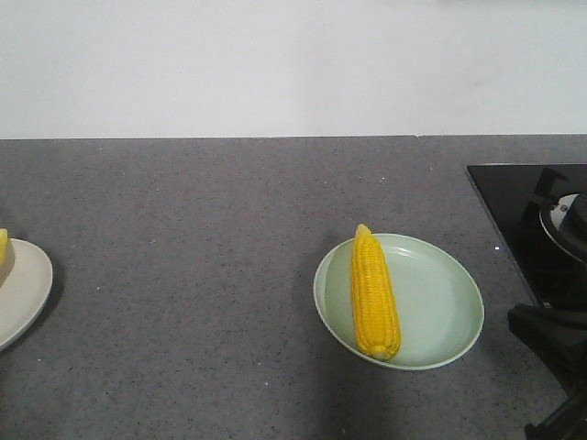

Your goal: Distribute corn equally

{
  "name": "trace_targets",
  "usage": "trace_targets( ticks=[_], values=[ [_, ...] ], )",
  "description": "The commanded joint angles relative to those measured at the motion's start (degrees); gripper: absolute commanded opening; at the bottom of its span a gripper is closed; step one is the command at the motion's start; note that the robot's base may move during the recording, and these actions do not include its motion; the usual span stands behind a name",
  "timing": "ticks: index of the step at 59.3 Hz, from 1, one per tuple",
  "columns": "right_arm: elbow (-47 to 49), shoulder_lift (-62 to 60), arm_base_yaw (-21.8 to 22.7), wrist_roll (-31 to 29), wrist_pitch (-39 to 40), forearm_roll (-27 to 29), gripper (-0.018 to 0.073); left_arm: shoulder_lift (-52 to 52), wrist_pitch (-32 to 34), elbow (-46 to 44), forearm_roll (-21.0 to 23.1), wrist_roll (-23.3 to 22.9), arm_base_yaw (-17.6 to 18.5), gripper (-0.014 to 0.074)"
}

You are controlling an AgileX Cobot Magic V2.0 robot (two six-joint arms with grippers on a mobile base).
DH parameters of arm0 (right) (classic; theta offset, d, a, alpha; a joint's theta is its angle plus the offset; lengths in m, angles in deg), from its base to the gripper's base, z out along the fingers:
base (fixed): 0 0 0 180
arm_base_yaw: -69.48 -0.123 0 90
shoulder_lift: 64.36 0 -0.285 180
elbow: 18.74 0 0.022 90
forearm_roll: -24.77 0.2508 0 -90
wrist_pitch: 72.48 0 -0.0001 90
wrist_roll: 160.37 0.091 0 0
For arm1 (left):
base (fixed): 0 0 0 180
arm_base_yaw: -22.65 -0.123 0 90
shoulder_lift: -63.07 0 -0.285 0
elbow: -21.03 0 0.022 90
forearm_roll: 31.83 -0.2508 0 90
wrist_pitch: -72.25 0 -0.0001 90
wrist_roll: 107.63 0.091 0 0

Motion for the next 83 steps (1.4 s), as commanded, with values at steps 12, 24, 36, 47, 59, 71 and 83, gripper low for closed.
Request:
trace_targets(
  ticks=[12,24,36,47,59,71,83],
  values=[
    [-4.5,-9.6,0.4,24.9,7.5,-17.3,-0.0006,-0.9,4.5,0.7,0.0,-0.1,-0.1,-0.0007],
    [-17.1,-21.1,0.4,39.4,13.3,-25.7,-0.0006,-0.9,4.5,0.7,0.0,-0.1,-0.1,-0.0007],
    [-23.3,-30.5,0.4,46.7,15.0,-31.6,-0.0006,-0.9,4.5,0.7,0.0,-0.1,-0.1,-0.0007],
    [-29.3,-34.5,0.4,53.2,23.0,-35.3,-0.0006,-0.9,4.5,0.7,0.0,-0.1,-0.1,-0.0007],
    [-29.1,-34.4,0.4,53.8,24.5,-37.5,-0.0006,-0.9,4.5,0.7,0.0,-0.1,-0.1,-0.0007],
    [-29.1,-34.4,0.4,53.8,30.0,-37.5,-0.0006,-0.9,4.5,0.7,0.0,-0.1,-0.1,-0.0007],
    [-29.1,-34.4,0.4,53.6,31.1,-37.5,-0.0006,-0.9,4.5,0.7,0.0,-0.1,-0.1,-0.0007]
  ],
)
